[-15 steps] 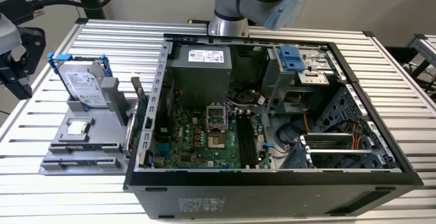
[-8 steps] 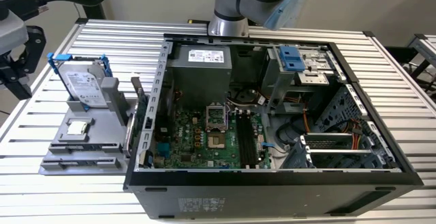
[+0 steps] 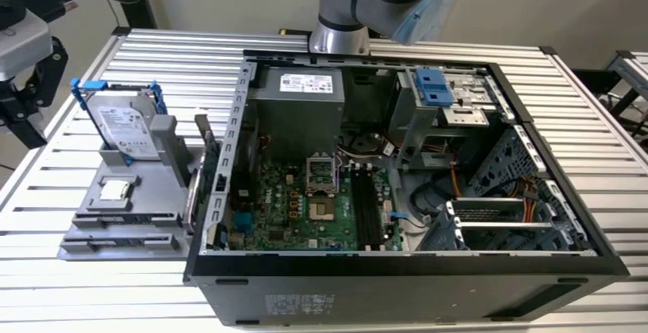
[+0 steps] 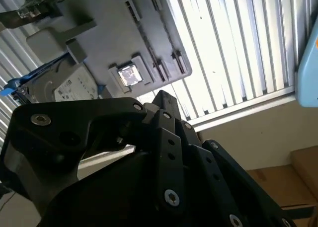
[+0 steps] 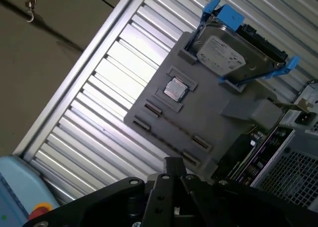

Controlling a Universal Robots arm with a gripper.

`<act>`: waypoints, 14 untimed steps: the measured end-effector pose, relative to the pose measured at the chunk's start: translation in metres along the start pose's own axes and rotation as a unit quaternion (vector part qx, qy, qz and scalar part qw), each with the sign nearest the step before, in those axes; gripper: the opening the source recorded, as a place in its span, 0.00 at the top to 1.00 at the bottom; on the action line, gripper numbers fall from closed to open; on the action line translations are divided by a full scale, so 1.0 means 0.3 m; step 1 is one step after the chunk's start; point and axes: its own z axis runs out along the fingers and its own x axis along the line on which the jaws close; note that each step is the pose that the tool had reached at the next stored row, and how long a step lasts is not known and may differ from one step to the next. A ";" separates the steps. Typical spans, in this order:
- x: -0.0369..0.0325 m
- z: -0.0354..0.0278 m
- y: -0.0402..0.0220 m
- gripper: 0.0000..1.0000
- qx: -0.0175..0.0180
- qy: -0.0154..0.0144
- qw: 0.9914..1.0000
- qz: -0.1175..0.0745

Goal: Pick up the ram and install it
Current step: 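Pick up the ram and move it above insertion slot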

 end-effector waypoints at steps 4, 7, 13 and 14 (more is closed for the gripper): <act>0.000 0.000 0.000 1.00 0.000 0.001 1.000 -0.028; 0.000 0.000 0.000 1.00 -0.001 0.002 0.999 -0.051; 0.000 0.000 0.000 1.00 -0.002 0.005 0.995 -0.099; 0.000 0.000 0.000 1.00 -0.002 0.005 0.994 -0.108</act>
